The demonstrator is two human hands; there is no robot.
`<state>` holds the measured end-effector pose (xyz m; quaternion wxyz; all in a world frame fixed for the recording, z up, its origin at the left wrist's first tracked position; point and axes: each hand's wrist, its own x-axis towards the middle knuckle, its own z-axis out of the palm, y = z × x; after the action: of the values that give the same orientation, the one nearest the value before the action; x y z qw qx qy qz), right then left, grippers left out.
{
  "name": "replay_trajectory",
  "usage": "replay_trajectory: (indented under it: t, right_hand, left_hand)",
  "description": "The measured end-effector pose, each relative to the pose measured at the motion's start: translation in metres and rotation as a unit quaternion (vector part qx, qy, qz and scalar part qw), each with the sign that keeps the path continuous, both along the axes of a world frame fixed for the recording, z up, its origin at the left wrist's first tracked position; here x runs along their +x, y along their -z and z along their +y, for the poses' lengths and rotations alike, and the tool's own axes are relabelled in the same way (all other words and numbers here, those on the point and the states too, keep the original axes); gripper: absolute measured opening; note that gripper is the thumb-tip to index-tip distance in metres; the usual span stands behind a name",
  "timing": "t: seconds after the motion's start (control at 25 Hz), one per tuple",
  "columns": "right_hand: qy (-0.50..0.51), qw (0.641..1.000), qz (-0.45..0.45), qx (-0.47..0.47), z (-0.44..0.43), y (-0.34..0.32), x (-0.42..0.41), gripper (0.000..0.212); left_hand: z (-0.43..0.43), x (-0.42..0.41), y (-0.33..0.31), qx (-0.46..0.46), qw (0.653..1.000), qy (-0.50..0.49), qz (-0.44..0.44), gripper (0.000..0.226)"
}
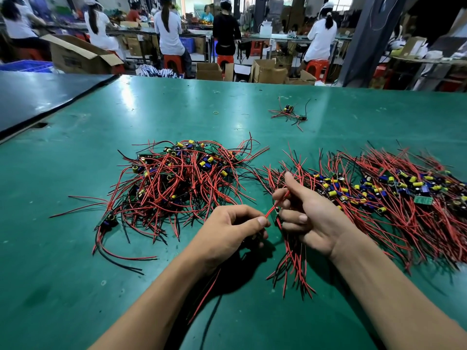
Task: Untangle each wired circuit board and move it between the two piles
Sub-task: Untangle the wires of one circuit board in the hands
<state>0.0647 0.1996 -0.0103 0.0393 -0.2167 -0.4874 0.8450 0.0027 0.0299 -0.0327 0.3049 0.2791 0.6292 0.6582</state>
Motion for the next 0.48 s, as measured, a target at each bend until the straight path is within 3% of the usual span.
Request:
replay_trajectory:
  t: [0.12,0.24,0.48]
  right_hand:
    - [-0.046,0.989,0.031,0.137,-0.013,0.007,0.000,0.043]
    - [-0.040,0.978,0.047,0.202,-0.019,0.014,-0.001,0.037]
    - [0.106,0.974,0.094,0.175,-0.002,0.006,-0.002,0.029]
  left_hand:
    - [0.000,0.000,0.000,0.020,0.999,-0.024,-0.036,0.010]
    - [-0.001,-0.002,0.000,0.030,0.998,-0.024,-0.046,0.011]
    - [0.000,-0.003,0.002,0.022,0.998,0.012,-0.057,0.012]
